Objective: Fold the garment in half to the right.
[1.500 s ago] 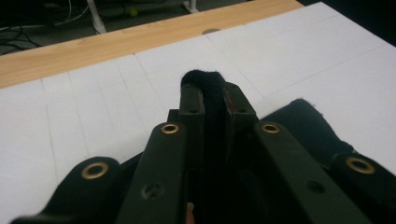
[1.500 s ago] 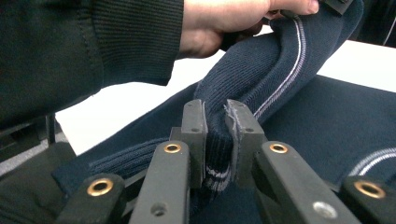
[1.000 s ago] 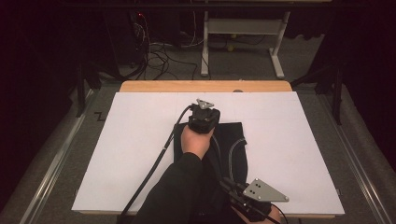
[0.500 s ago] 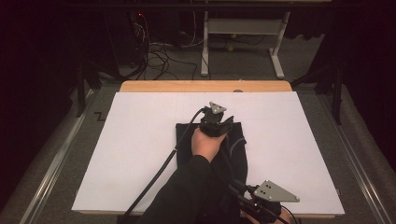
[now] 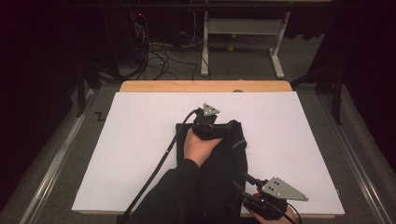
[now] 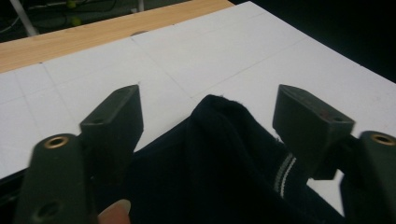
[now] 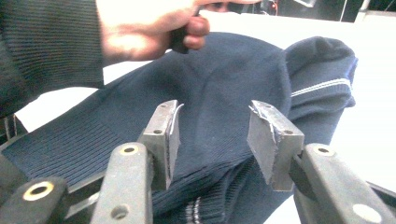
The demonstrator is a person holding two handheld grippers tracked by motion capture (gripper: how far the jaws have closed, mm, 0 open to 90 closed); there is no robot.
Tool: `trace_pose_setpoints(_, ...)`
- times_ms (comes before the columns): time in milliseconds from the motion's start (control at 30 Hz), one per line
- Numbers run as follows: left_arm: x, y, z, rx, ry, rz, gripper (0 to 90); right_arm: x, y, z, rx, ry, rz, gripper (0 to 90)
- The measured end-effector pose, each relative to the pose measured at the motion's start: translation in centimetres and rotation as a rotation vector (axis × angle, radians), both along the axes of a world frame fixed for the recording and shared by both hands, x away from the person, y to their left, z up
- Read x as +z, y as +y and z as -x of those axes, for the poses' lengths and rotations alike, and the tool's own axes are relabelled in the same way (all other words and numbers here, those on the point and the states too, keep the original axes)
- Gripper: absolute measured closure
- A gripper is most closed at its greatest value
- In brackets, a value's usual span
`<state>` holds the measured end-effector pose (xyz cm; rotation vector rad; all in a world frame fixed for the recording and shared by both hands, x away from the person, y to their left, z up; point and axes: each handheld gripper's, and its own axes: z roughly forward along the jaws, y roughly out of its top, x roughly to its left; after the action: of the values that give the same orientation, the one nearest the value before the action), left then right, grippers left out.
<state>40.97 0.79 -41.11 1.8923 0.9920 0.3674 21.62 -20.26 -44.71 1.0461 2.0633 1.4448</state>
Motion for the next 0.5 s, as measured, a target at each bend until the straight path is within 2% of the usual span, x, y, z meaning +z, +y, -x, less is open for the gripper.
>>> trace_pose_setpoints(200, -0.1, 2.4, 0.7, -0.006, 0.003, 0.018, 12.3, 0.0, -0.3, -0.2, -0.009, -0.001, 0.002, 53.2)
trace_pose_setpoints(500, -0.9, 7.1, 2.2, 0.039, -0.002, 0.021, 0.0, -0.2, -0.4, -0.3, -0.015, 0.003, 0.008, 54.8)
